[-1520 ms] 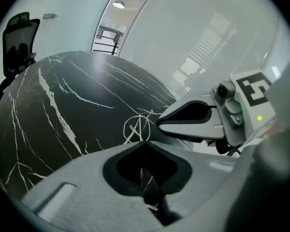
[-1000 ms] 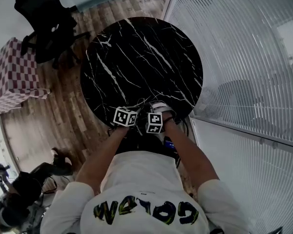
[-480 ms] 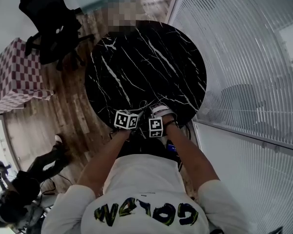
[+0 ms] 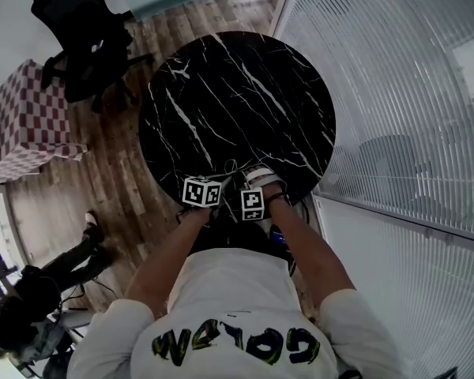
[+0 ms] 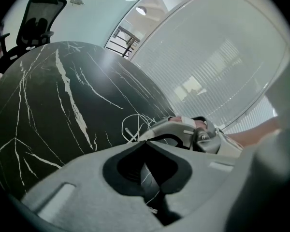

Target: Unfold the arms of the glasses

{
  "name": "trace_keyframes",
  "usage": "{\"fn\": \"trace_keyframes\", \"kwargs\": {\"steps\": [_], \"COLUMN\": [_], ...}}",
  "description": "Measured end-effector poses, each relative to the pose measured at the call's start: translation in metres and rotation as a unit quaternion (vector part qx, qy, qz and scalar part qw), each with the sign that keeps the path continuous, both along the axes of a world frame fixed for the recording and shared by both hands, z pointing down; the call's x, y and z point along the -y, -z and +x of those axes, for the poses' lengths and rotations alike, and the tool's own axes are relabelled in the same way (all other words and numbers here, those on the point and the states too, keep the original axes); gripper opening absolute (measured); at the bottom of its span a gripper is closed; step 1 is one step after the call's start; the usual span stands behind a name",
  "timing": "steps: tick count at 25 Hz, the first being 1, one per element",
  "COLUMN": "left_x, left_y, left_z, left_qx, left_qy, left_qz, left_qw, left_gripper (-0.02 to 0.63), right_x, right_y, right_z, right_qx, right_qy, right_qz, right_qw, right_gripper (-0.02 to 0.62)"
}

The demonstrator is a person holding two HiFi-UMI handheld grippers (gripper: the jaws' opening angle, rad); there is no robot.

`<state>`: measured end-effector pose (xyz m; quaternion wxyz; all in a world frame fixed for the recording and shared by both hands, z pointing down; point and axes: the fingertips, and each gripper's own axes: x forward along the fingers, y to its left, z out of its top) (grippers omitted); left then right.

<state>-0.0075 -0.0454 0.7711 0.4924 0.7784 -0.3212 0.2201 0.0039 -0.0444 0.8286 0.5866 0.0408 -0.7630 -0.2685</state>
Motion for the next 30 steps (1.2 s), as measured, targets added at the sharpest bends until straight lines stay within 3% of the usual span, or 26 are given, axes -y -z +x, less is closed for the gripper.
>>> {"fn": "trace_keyframes", "kwargs": {"steps": [20, 30], "left_x": [0.022, 0.030], "left_y": [0.011, 0.013], "left_z": [-0.020, -0.030], "left_qx": [-0.016, -0.028], "left_qy": [0.063, 0.097], "left_qz": [0.033, 0.032], "left_qw": [0.9973, 0.9943], "left_gripper": [0.008, 0.008], "right_x": [0.007, -0.002], "right_y": [0.012, 0.017], "right_z": [0.009, 0.019], "right_qx": [-0.043, -0.060], "right_qy": [-0.001, -0.005], "right_qz": [0.010, -0.011], "right_qw": [0.999, 0.998], "right_gripper": [0.025, 0.015]}}
